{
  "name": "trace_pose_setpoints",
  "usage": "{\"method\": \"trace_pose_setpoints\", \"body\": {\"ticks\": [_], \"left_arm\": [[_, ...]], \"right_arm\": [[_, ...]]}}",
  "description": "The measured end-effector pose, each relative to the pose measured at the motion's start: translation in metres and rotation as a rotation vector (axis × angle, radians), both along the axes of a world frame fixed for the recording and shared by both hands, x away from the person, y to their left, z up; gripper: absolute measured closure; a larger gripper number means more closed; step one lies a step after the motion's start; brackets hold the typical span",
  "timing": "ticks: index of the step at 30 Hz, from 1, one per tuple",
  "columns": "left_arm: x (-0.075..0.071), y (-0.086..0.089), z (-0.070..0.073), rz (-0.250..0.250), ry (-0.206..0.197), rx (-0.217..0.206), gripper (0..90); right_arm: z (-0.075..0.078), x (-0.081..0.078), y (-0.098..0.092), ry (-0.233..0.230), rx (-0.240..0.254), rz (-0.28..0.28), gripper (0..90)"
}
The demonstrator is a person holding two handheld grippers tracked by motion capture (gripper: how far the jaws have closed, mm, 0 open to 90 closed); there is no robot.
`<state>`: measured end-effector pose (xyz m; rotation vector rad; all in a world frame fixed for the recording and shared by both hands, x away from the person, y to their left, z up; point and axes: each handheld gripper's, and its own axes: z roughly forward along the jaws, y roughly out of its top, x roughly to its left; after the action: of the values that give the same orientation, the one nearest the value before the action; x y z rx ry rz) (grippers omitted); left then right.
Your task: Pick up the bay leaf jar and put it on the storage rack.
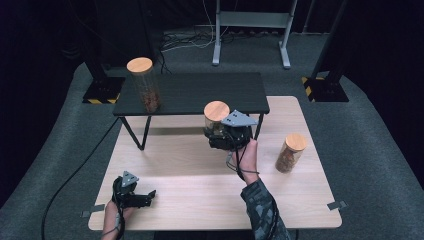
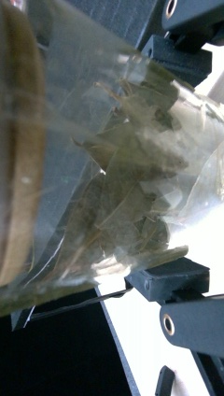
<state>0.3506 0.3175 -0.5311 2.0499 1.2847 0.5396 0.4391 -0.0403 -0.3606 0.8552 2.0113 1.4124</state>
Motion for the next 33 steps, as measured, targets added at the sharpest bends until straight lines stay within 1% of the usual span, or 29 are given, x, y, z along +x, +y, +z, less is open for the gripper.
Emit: {"method": "trace_pose_setpoints", "body": {"ticks": [6, 11, 15, 21, 26, 33], "left_arm": [[0.0, 0.0, 0.0, 0.0, 0.0, 0.0, 0.1], [0.0, 0.0, 0.0, 0.0, 0.0, 0.0, 0.1], [0.0, 0.0, 0.0, 0.0, 0.0, 0.0, 0.0], [0.0, 0.0, 0.0, 0.0, 0.0, 0.0, 0.1], [0.0, 0.0, 0.0, 0.0, 0.0, 0.0, 0.1], [0.0, 0.0, 0.0, 0.0, 0.001, 0.0, 0.0]], "right_arm": [[0.005, 0.003, 0.0, 0.001, -0.004, -0.006, 24.7], [0.009, 0.003, 0.0, -0.002, 0.003, -0.002, 24.8], [0.011, 0.004, 0.001, -0.001, -0.002, 0.001, 24.7], [0.014, 0.006, 0.001, 0.0, 0.012, -0.005, 24.7], [0.017, 0.006, 0.0, -0.002, 0.009, -0.005, 24.8], [0.027, 0.006, -0.003, -0.018, 0.016, -0.01, 24.7]]}}
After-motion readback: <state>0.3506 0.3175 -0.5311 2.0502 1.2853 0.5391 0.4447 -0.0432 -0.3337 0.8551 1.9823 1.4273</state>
